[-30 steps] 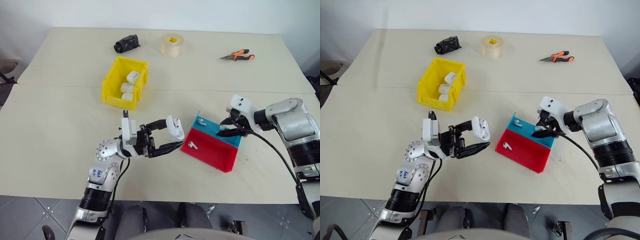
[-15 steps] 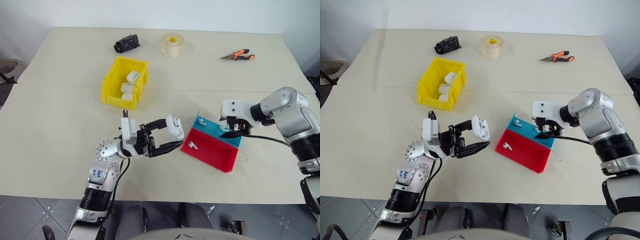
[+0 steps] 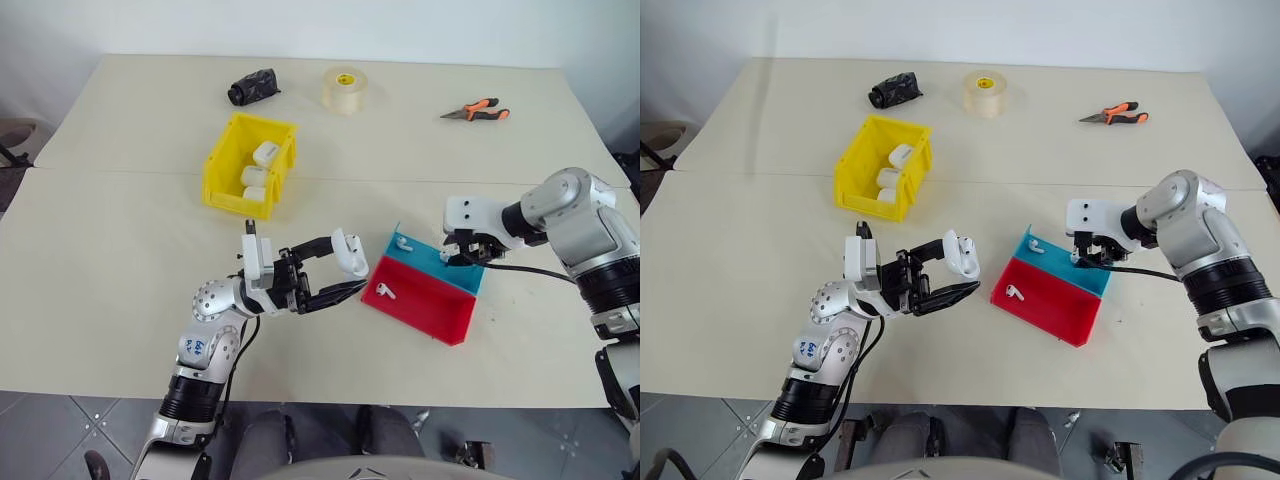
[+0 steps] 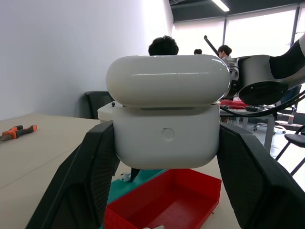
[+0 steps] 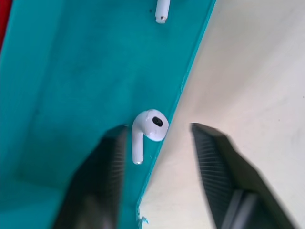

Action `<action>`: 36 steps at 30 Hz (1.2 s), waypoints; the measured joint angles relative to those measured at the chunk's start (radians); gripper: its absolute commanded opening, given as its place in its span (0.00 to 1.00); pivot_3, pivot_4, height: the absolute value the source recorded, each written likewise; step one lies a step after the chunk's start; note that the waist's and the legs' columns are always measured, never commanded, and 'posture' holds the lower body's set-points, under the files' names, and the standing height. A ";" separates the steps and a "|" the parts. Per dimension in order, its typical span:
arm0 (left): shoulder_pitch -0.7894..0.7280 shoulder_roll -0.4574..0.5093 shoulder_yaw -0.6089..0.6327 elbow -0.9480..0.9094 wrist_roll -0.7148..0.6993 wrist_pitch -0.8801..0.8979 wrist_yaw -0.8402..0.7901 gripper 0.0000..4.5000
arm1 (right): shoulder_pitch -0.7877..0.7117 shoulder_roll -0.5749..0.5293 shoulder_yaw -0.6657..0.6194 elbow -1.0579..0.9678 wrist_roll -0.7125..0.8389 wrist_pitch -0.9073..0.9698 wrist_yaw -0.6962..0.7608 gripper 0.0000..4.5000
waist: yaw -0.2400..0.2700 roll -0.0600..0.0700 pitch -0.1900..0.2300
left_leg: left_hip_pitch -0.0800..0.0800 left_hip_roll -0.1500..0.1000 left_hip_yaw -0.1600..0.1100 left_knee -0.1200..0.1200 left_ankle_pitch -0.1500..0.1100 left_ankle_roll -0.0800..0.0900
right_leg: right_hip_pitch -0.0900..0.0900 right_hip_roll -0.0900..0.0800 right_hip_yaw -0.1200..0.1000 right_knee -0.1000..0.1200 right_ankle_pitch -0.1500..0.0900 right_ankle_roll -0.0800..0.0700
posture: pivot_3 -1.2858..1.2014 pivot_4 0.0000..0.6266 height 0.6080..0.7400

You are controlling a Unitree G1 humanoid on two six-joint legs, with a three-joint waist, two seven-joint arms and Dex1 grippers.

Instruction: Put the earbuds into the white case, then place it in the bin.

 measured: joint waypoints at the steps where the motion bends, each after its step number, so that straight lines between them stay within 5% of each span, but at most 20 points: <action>1: 0.000 0.000 0.000 0.000 0.000 0.000 0.000 0.62 | -0.003 0.004 0.000 0.003 -0.001 -0.001 0.000 0.30 | 0.000 0.000 0.000 | 0.000 0.000 0.000 0.000 0.000 0.000 | 0.000 0.000 0.000 0.000 0.000 0.000 | 0.52 0.24 1.00; 12: 0.000 0.000 0.000 0.000 0.000 0.000 0.001 0.62 | -0.009 0.011 0.000 0.010 -0.013 -0.017 0.003 0.30 | 0.000 0.000 0.000 | 0.000 0.000 0.000 0.000 0.000 0.000 | 0.000 0.000 0.000 0.000 0.000 0.000 | 0.52 0.24 1.00; 16: 0.000 0.000 0.000 0.000 0.000 0.000 0.001 0.62 | -0.009 0.013 0.000 0.009 -0.014 -0.018 0.016 0.12 | 0.000 0.000 0.000 | 0.000 0.000 0.000 0.000 0.000 0.000 | 0.000 0.000 0.000 0.000 0.000 0.000 | 0.52 0.24 1.00; 27: 0.000 0.001 0.000 0.000 0.000 0.000 0.002 0.62 | 0.005 0.015 -0.020 -0.006 0.015 0.024 0.000 0.12 | 0.000 0.000 0.000 | 0.000 0.000 0.000 0.000 0.000 0.000 | 0.000 0.000 0.000 0.000 0.000 0.000 | 0.52 0.24 1.00; 36: -0.067 0.004 0.015 0.040 -0.005 0.027 -0.001 0.62 | 0.111 0.078 -0.353 -0.200 0.356 0.414 -0.061 0.12 | 0.004 0.000 0.000 | 0.000 0.000 -0.001 0.000 0.000 0.000 | 0.000 0.000 0.000 0.001 0.000 0.000 | 0.52 0.24 1.00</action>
